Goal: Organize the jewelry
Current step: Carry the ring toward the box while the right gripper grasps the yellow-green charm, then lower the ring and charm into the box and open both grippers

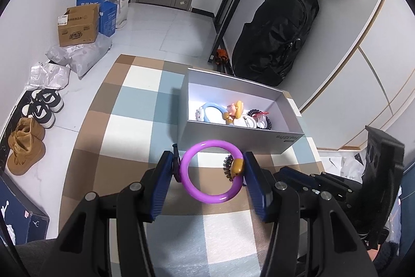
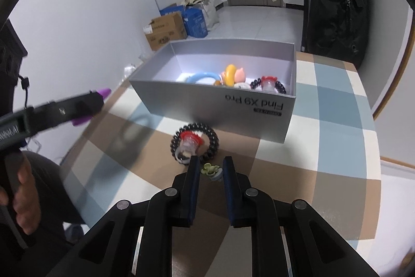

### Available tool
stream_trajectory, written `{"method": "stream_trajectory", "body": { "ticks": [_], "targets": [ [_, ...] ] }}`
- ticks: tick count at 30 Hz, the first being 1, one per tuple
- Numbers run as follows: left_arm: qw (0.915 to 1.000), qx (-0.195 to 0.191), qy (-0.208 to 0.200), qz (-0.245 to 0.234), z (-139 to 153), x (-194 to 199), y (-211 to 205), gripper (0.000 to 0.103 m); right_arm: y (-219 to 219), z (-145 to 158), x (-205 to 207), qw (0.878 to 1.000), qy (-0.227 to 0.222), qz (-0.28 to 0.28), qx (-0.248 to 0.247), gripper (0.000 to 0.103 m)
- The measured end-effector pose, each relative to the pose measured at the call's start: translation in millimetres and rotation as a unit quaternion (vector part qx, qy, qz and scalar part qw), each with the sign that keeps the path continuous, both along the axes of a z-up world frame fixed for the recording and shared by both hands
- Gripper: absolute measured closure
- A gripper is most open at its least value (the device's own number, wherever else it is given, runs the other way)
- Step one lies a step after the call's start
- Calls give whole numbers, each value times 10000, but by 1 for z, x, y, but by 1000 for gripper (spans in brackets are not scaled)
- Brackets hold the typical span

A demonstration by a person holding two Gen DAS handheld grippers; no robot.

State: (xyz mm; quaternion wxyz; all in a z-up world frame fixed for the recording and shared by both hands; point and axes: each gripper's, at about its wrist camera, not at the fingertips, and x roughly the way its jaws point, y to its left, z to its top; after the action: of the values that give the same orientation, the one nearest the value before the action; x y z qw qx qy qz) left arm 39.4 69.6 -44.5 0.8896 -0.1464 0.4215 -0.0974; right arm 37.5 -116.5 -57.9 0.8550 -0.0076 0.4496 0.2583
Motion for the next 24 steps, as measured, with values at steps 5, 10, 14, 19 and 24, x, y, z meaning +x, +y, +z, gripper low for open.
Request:
{"method": "stream_trajectory", "body": {
  "ticks": [5,10,14,19,24],
  "targets": [
    [10000,-15,47,-14,0,6,-6,54,-1,16,5,9995,-161,42,260,86],
    [9999,0,51,-99,1,14,-14,54,1,30,12,9985,-353,110,411,86],
    [9999,13,-11,-109,9,24,-18,54,-1,43,23,9973,-389,91,615,86],
    [9999,17,-9,-128,16,37,-23,54,-5,56,41,9957,-349,-2,855,86],
    [9996,106,-45,-241,22,55,-29,54,-5,64,58,9945,-359,6,987,86]
  ]
}}
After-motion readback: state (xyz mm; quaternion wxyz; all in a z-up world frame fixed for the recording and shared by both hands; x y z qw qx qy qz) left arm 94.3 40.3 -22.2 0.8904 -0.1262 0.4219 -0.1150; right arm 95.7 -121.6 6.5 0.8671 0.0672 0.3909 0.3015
